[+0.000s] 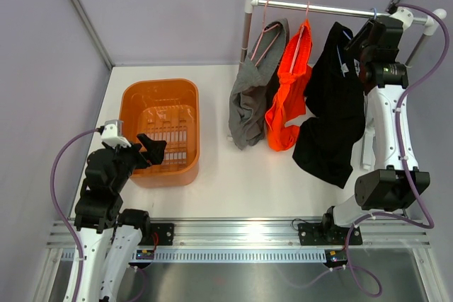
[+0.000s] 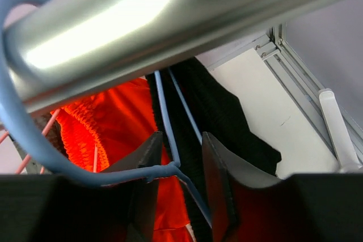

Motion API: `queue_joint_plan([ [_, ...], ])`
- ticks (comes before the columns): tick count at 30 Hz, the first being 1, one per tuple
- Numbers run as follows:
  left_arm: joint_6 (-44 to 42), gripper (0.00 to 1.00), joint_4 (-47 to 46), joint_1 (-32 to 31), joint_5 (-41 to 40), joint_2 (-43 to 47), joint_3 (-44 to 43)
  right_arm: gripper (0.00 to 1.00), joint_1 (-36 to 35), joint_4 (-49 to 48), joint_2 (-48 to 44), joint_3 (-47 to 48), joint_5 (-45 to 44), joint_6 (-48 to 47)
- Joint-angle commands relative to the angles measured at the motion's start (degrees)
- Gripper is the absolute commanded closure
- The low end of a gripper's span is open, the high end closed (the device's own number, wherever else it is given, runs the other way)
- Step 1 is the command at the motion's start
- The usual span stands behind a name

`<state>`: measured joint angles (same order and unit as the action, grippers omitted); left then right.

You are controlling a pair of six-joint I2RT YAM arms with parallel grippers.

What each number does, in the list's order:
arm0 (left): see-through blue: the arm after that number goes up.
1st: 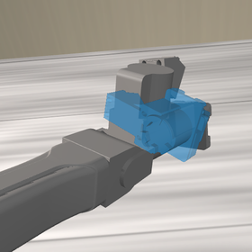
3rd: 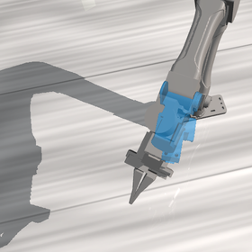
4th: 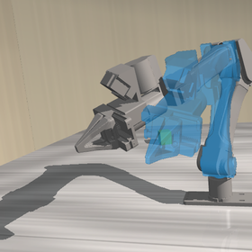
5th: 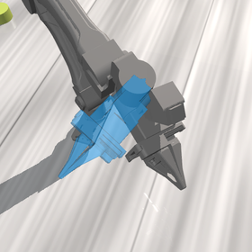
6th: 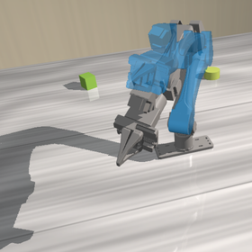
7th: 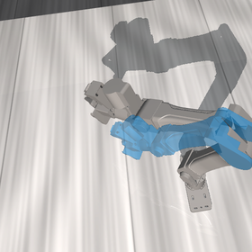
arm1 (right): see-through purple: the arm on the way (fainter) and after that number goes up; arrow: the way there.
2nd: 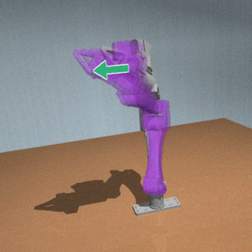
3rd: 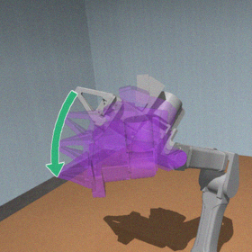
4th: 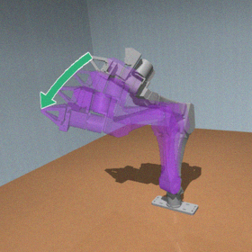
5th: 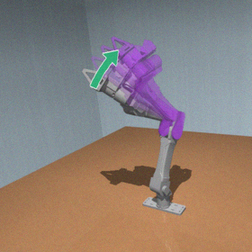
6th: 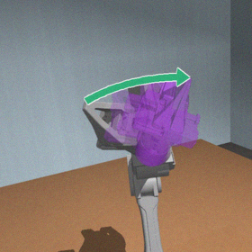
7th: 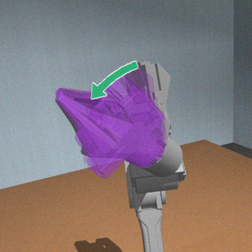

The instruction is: Remove the shorts from the hanger

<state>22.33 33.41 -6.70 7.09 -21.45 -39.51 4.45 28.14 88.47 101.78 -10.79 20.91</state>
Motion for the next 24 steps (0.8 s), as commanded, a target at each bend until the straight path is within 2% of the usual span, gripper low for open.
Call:
queue_joint_plan([
  [1, 0.0, 0.01, -1.9, -0.3, 0.7, -0.1, -1.6, 0.61, 0.1, -0.8, 1.5, 2.5, 0.6, -0.3],
  [8, 0.1, 0.01, -1.8, -0.6, 0.4, -0.1, -1.6, 0.75, 0.0, -0.7, 0.9, 1.9, 1.6, 0.2],
  [16, 0.1, 0.01, -1.6, -0.9, 0.0, 0.0, -1.6, 0.97, 0.1, 2.0, 0.1, 5.4, 2.1, 0.5],
  [18, 0.1, 0.01, -1.6, -1.0, -0.1, -0.1, -1.6, 1.0, 0.1, 2.6, -0.5, 6.1, 2.3, 0.6],
  [24, 0.2, 0.01, -1.6, -1.2, -0.2, -0.2, -1.6, 1.0, 0.1, 4.7, -2.5, 8.7, 3.8, 0.6],
])
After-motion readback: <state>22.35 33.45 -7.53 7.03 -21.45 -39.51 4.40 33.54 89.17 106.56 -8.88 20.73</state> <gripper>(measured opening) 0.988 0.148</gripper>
